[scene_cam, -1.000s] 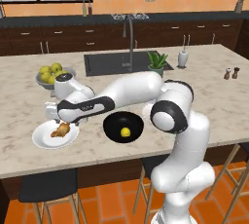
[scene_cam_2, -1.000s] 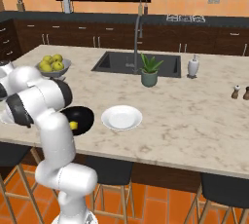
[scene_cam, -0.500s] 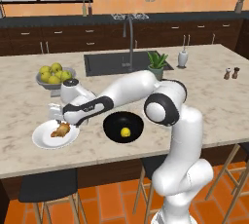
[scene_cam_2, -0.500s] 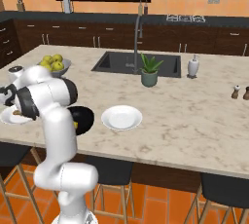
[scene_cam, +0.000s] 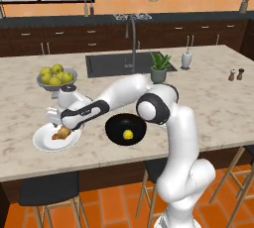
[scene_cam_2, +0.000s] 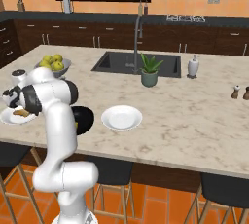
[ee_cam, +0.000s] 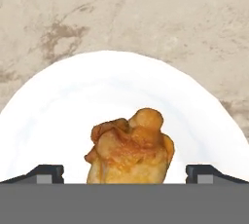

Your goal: Pick the chicken drumstick and lemon from their plates and place them in the bowl. Then put the bowl in the fridge.

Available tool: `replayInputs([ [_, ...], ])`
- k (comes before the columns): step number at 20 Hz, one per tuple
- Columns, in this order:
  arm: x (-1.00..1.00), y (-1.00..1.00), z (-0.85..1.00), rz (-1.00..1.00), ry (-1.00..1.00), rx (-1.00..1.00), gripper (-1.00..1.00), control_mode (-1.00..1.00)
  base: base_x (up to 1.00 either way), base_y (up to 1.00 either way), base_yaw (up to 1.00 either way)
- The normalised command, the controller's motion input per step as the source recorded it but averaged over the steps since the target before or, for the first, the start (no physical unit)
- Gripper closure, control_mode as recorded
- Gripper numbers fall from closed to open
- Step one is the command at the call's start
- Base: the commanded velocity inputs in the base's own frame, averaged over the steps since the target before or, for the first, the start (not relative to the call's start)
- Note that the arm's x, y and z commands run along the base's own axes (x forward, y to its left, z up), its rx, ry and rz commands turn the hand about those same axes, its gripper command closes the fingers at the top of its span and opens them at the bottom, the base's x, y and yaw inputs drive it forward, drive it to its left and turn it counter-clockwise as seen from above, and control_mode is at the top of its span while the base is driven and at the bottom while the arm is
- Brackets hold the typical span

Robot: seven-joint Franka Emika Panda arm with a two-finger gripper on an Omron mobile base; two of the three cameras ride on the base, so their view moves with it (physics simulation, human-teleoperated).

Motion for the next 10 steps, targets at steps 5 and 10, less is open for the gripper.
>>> replayInputs([
  [5,0.02,0.02,-0.22,0.00,0.00,0.00,-1.00,-1.00,0.00,0.00,0.00],
  [10,-0.05,0.00,-0.32,0.00,0.00,0.00,1.00,-1.00,0.00,0.00,0.00],
])
